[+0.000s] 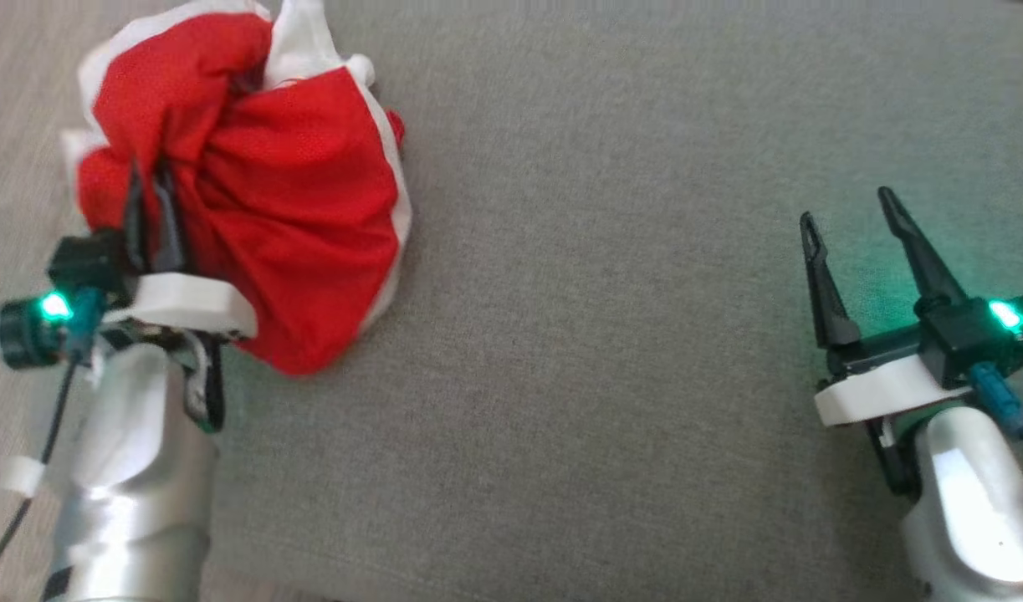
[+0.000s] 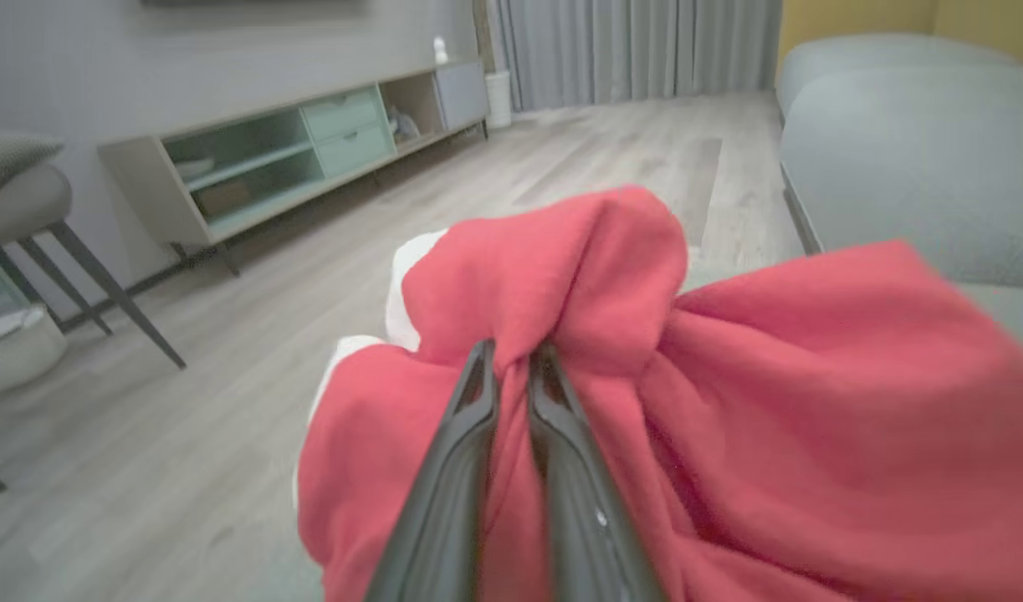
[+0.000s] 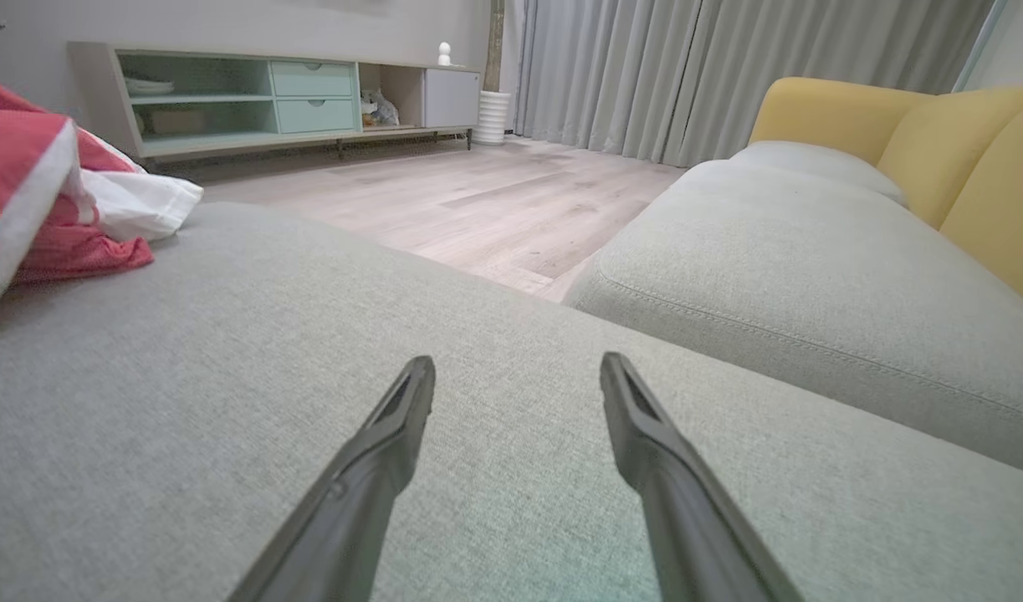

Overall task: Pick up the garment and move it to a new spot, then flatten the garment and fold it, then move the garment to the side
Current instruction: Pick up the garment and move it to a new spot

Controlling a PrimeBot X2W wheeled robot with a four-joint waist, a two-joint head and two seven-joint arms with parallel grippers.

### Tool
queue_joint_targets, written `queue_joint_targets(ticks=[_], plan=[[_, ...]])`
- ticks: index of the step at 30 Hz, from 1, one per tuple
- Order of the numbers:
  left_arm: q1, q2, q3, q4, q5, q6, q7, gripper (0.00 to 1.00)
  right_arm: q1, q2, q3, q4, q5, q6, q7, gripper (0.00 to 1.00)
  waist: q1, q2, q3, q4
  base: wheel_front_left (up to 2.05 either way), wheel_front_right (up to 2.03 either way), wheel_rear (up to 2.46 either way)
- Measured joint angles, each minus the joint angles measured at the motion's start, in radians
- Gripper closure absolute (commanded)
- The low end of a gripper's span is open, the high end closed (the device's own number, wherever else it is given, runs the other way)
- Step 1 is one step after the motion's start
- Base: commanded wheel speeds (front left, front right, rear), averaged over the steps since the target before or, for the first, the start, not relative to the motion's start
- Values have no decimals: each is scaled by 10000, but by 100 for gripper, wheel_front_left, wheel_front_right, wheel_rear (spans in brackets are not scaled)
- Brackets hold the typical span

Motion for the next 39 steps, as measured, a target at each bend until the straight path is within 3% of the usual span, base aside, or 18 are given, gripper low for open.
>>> queue_joint_targets(ticks=[5,11,18,22,33,39], plan=[[316,558,-146,-1647,403,-35,0,100,178,518,54,155,109,0,2,0,-1,0,-789,-213,0,0,0],[368,1256,-453,-3152,654,-493,167,100,700,930,82,303,320,0,6,0,-3,1,-1762,-685,0,0,0],[-390,1638,-880,-5264,637,-1168,1221,100,786,1070,104,150,506,0,8,0,-2,1,-2267,-1805,0,0,0],[-1145,1789,-1223,-6247,635,-1338,1850,100,755,1083,201,-25,886,0,8,0,-1,0,-2278,-2581,0,0,0],[-2380,1755,-2456,-6828,543,-1592,2556,100,278,1131,750,-188,2046,0,8,0,0,0,-1909,-4820,0,0,0],[-2492,1057,-3756,-5760,550,-1668,2330,100,131,1129,1193,-245,2543,0,8,0,1,0,-1502,-6129,0,0,0]])
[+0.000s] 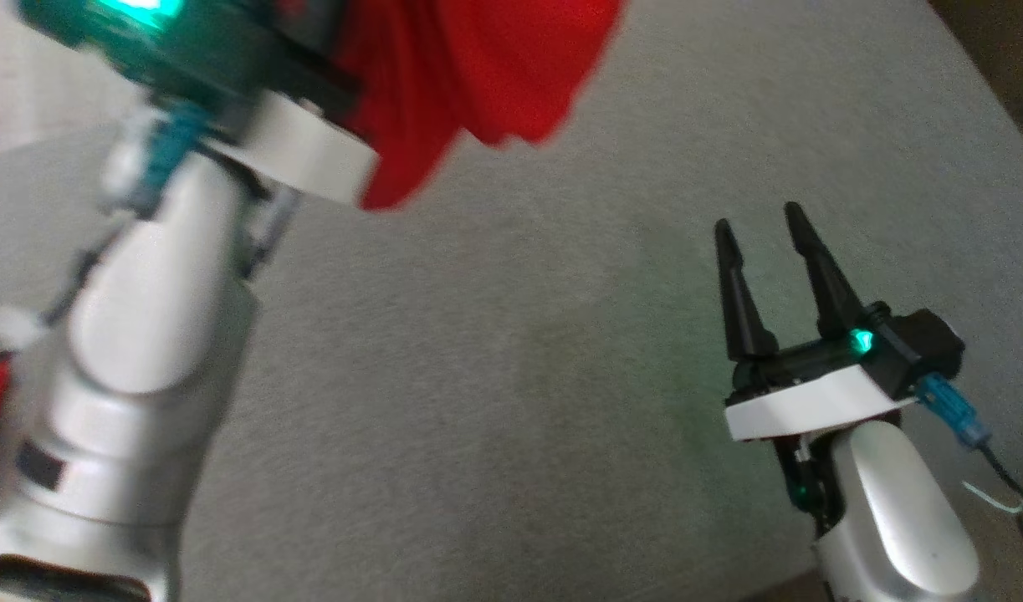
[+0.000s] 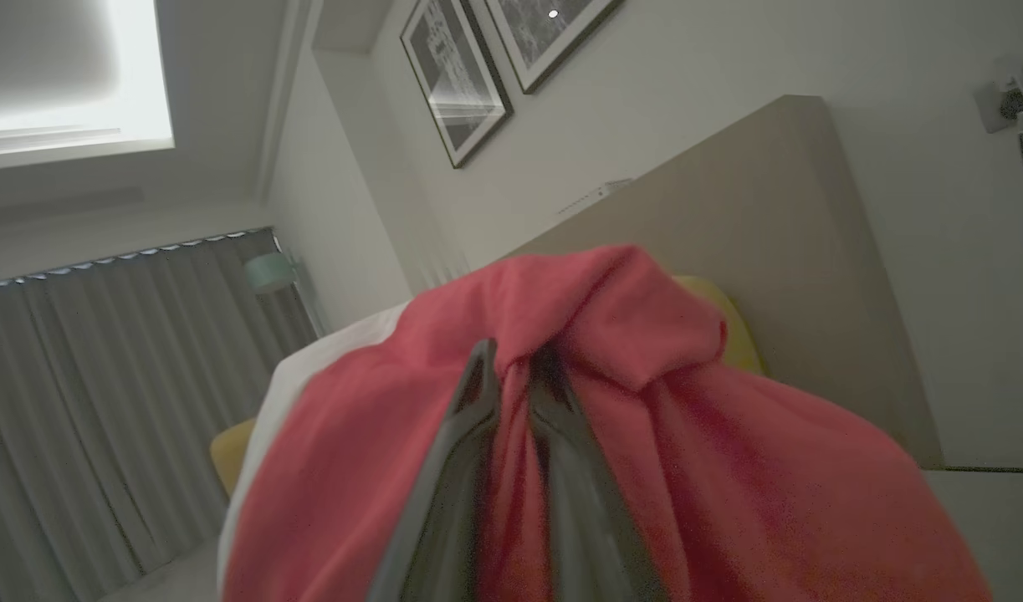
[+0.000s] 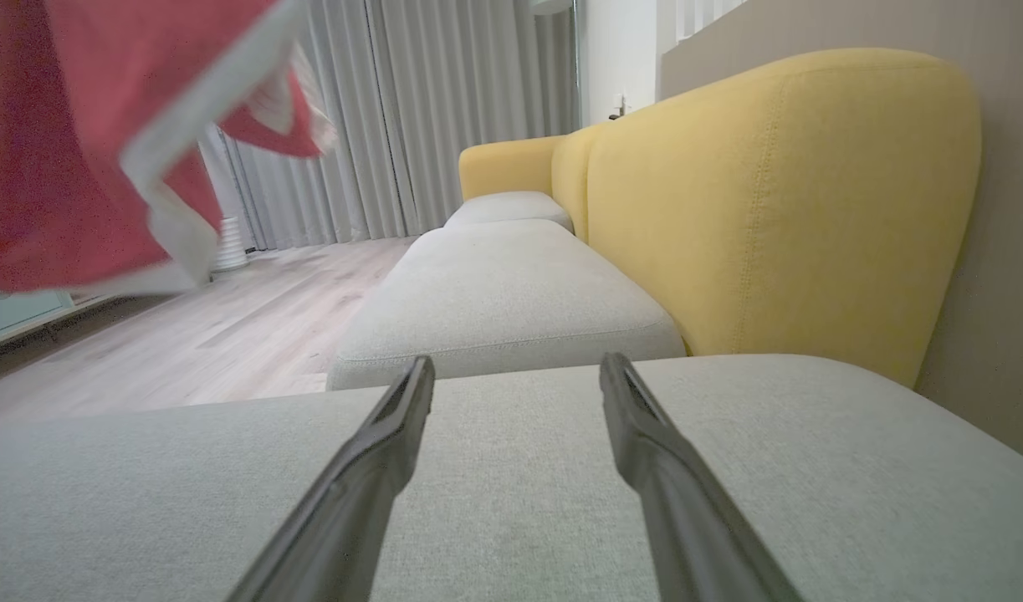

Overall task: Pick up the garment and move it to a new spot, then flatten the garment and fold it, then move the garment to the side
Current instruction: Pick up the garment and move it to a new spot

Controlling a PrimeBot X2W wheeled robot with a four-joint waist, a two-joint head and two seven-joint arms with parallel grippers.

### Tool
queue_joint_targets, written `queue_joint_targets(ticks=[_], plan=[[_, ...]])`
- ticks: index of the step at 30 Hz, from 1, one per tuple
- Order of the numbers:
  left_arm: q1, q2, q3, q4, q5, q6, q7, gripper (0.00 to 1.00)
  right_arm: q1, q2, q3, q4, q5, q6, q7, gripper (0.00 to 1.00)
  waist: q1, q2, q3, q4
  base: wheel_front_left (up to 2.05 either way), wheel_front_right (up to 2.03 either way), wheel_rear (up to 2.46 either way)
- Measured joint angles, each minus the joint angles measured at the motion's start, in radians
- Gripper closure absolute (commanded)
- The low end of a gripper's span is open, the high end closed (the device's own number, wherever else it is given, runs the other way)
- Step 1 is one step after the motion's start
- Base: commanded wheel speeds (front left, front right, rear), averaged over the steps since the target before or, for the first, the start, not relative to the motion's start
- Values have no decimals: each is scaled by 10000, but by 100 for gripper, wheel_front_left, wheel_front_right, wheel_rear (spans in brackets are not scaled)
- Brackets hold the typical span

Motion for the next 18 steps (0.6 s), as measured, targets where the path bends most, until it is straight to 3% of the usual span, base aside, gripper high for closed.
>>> queue_joint_targets(ticks=[5,10,11,13,18], plan=[[380,-571,-1051,1962,207,-10,-531,100,-71,2,385,-247,330,0,0,0,0,0,588,-840,0,0,0],[1268,-1049,-1732,4918,257,-10,-1101,100,-358,4,614,-397,525,0,2,0,1,0,1318,-1437,0,0,0],[1451,-1154,-1887,5463,132,-10,-1216,74,-367,4,662,-412,541,0,2,0,2,0,1435,-1536,0,0,0],[1685,-1363,-2151,6326,-23,-12,-1523,0,-360,6,779,-405,627,0,2,0,2,0,1629,-1706,0,0,0],[1406,-1611,-2792,6934,-387,-12,-2173,0,-353,10,771,-372,602,0,2,0,0,0,1652,-1753,0,0,0]])
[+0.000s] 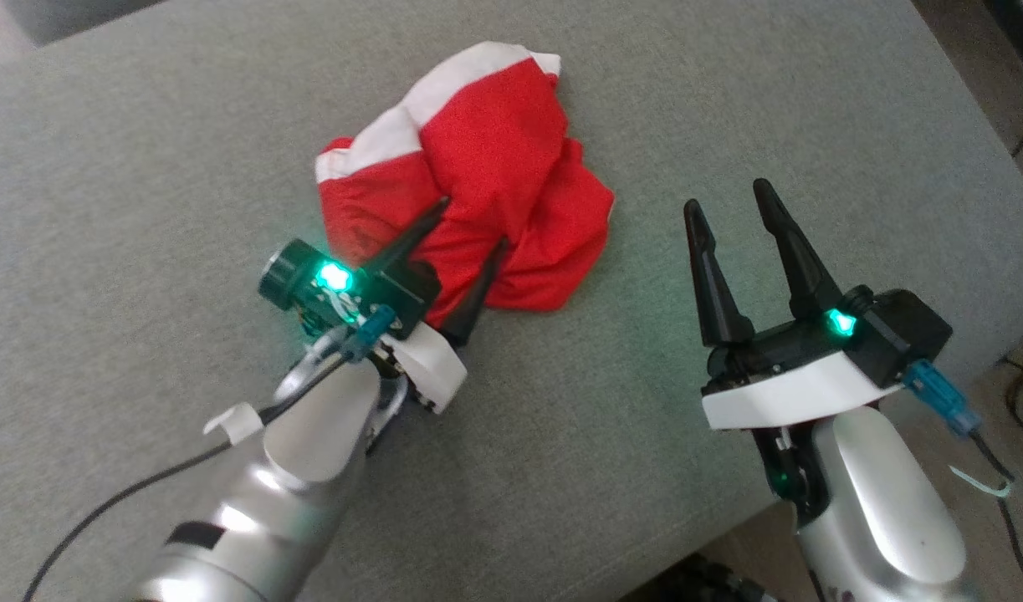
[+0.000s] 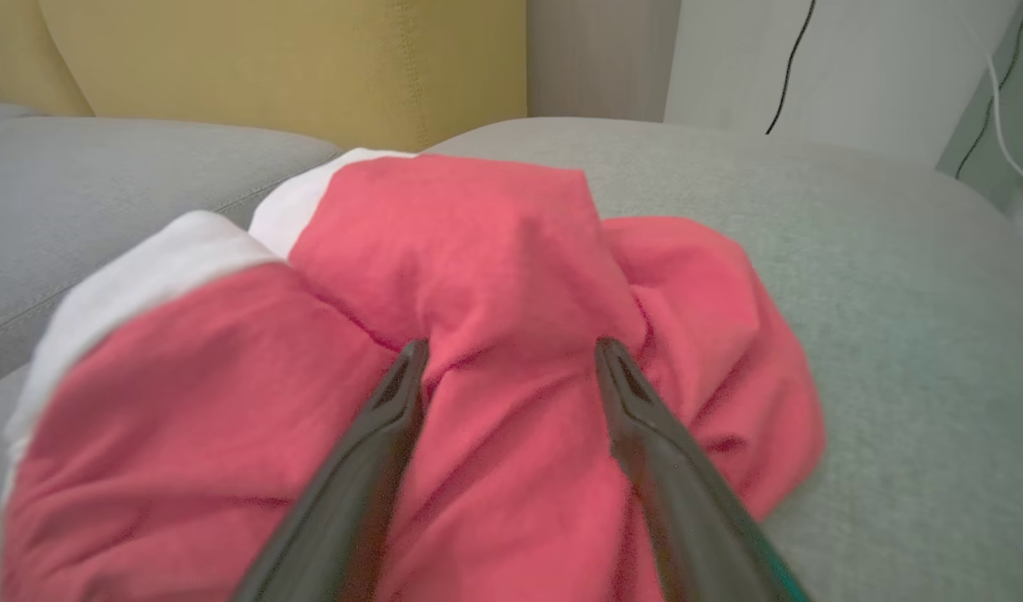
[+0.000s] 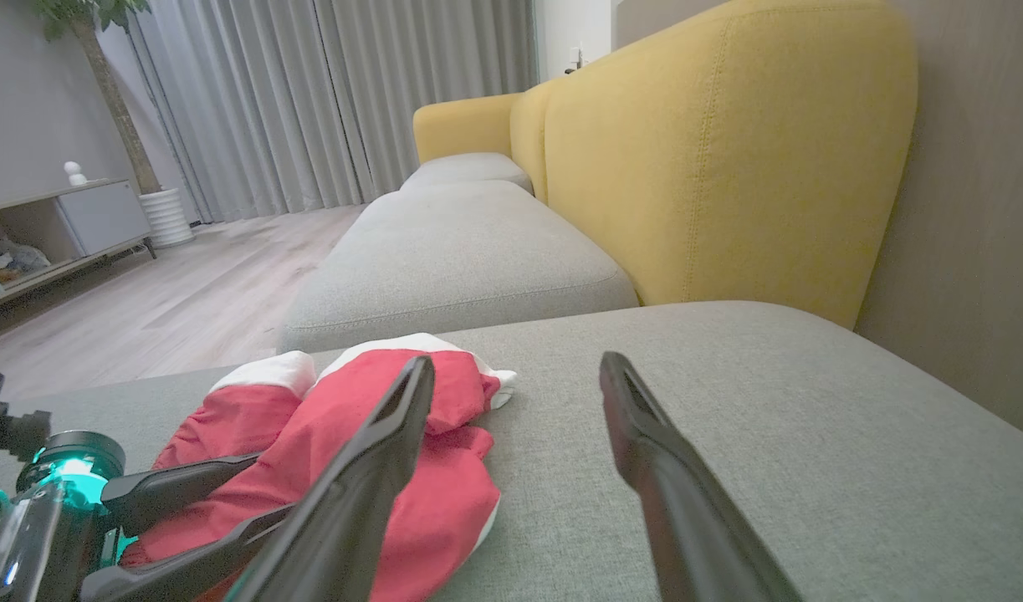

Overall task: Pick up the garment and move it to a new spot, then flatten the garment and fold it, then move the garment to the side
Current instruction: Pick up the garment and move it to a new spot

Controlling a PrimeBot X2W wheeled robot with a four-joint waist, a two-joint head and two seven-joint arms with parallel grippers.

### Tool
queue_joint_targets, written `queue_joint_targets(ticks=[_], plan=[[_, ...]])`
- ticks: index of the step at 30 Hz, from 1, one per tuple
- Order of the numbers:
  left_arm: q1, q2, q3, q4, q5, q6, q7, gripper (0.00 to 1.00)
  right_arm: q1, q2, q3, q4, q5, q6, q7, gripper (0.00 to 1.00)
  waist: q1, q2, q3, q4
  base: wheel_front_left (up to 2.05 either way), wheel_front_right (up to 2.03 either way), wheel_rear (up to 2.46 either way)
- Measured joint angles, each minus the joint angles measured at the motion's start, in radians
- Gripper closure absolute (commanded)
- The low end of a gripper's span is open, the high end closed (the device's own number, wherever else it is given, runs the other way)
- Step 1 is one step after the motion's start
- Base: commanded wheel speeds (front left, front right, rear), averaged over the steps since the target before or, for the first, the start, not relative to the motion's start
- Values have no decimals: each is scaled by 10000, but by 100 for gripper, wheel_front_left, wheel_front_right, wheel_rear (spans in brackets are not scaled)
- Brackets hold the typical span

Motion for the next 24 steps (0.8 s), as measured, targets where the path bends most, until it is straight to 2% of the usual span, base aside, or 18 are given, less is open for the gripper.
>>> queue_joint_targets(ticks=[3,5,8,10,15,17,20,24], plan=[[193,-94,-150,-215,-339,10,-86,0,62,0,-33,19,-127,0,0,0,0,0,-279,193,0,0,0],[582,-94,-94,-991,-614,203,-104,0,199,0,-75,71,-245,0,0,0,-1,0,-536,399,0,0,0],[1458,-119,161,-2445,-830,752,-119,0,510,2,-196,207,-431,0,0,0,-3,0,-971,758,0,0,0],[2297,-61,575,-3388,-828,1287,-128,0,743,2,-284,343,-525,0,0,0,-2,0,-1322,1005,0,0,0],[5234,232,2265,-5703,-865,2477,-127,0,1563,6,-646,633,-627,0,0,0,-4,0,-2300,1694,0,0,0],[6404,290,2911,-6320,-848,2746,-127,0,1935,6,-780,729,-719,0,0,0,-6,0,-2629,2041,0,0,0],[7735,270,3691,-6822,-849,2815,-127,0,2318,15,-897,849,-746,0,0,0,-5,0,-2997,2640,0,0,0],[8403,144,4149,-7047,-782,2539,-127,0,2467,17,-1003,888,-803,0,0,0,-4,1,-3347,3374,0,0,0]])
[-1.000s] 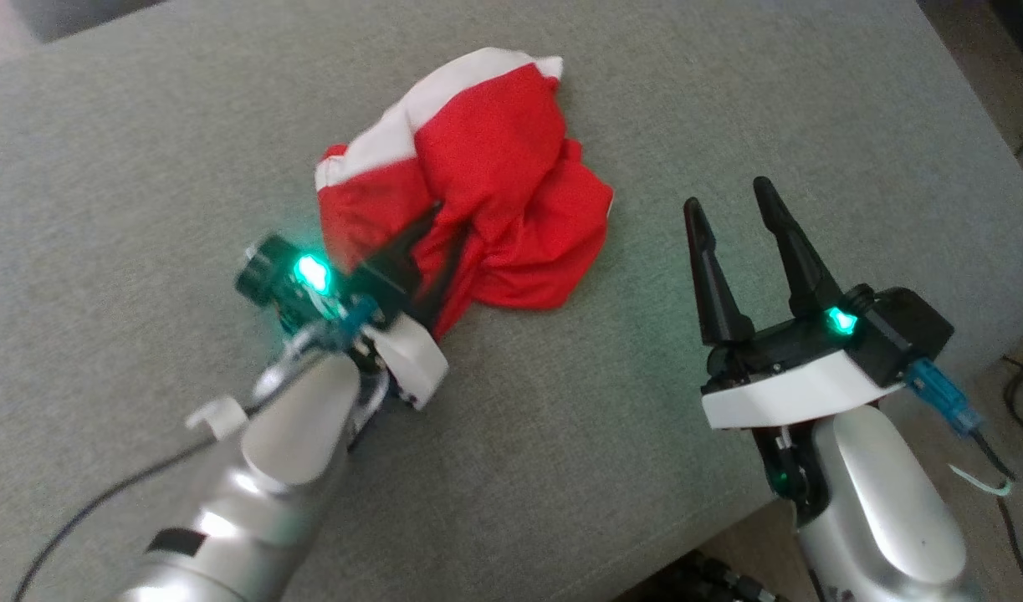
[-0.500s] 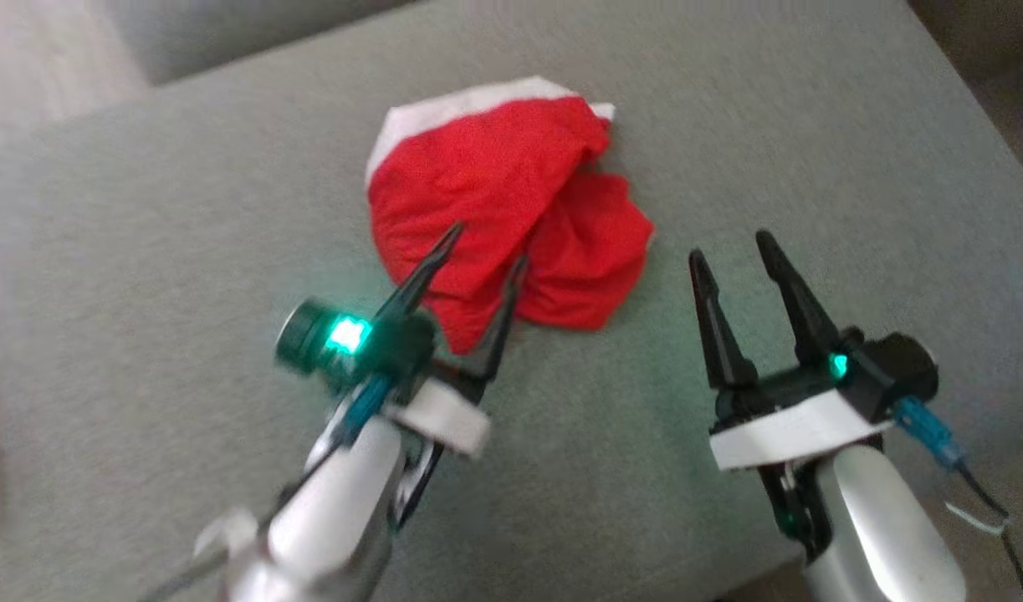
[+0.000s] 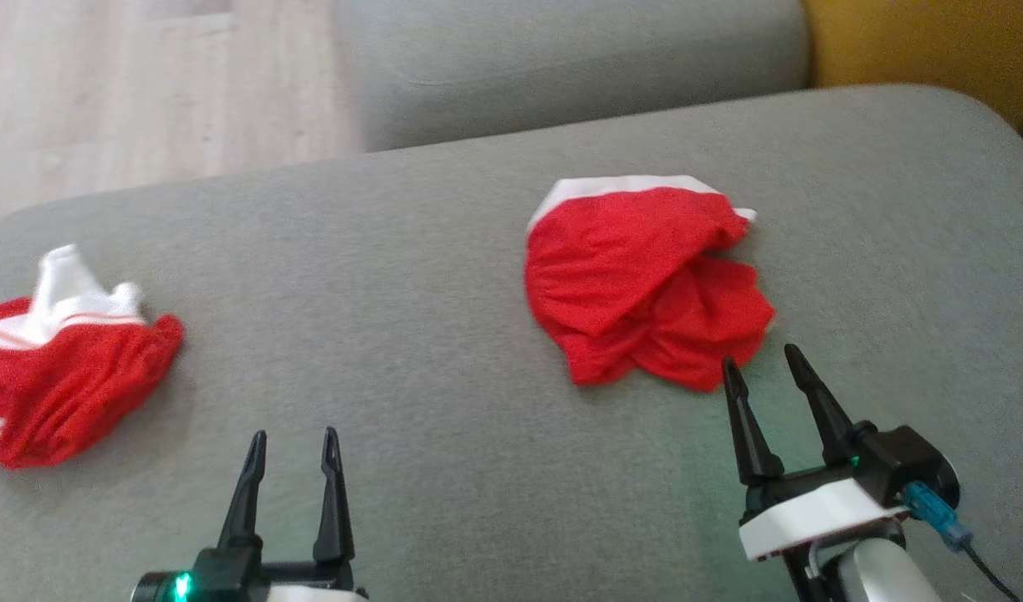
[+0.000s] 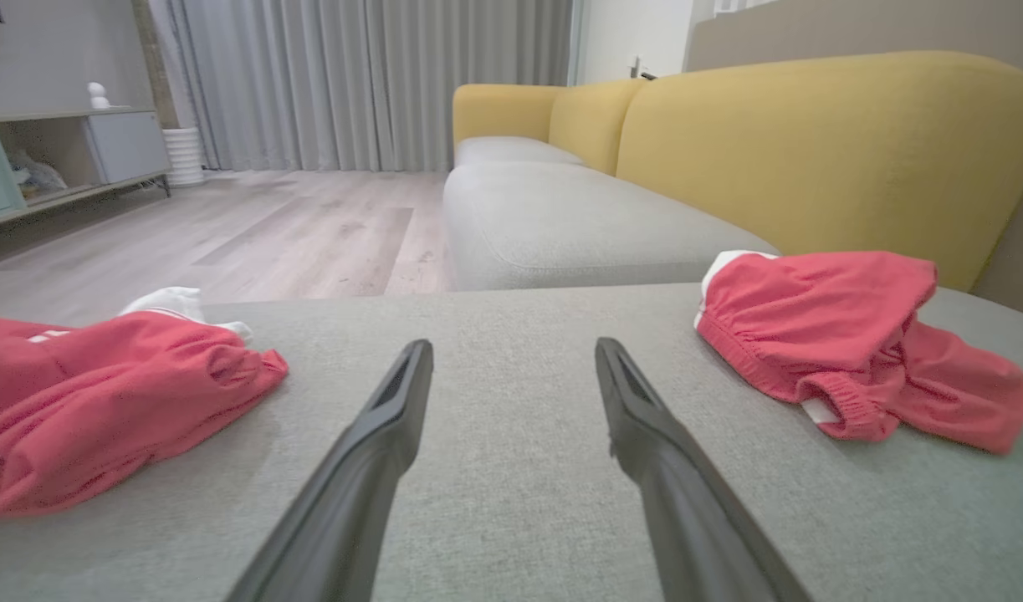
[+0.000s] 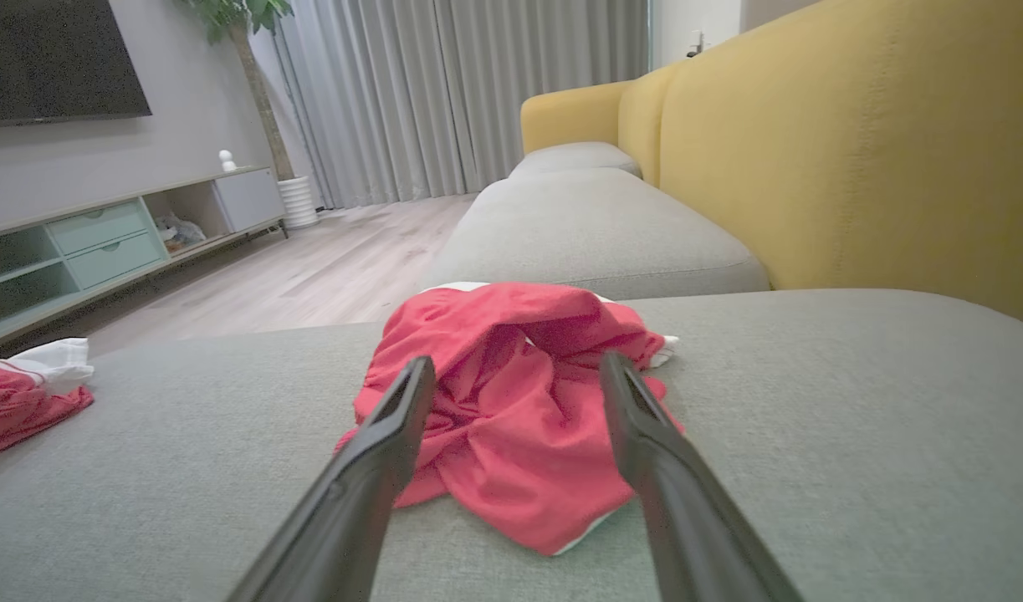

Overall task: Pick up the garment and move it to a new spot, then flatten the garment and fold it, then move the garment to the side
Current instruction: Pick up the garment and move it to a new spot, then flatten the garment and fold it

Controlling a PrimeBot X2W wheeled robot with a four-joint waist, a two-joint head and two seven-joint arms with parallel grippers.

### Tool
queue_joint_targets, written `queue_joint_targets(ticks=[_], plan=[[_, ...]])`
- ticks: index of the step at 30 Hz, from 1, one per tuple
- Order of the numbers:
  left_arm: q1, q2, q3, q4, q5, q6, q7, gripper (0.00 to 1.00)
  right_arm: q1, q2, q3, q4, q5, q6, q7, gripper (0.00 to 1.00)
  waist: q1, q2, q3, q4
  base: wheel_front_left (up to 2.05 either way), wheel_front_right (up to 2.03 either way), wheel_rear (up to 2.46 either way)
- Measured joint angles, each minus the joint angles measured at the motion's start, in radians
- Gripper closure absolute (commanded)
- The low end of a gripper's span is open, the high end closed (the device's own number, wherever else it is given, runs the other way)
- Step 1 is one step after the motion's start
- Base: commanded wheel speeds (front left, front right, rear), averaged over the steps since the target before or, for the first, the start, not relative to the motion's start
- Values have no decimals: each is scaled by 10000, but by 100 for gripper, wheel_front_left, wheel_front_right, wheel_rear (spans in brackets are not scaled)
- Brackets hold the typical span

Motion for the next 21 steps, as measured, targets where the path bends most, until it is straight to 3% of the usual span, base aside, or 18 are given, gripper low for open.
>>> queue_joint_targets(ticks=[6,21], plan=[[8,-190,278,-130,247,-213,0,0,22,8,-17,33,0,0,0,0,1,0,-313,733,0,0,0],[7,-201,320,-207,186,-230,0,0,200,12,-17,136,2,0,0,0,3,0,-414,827,0,0,0]])
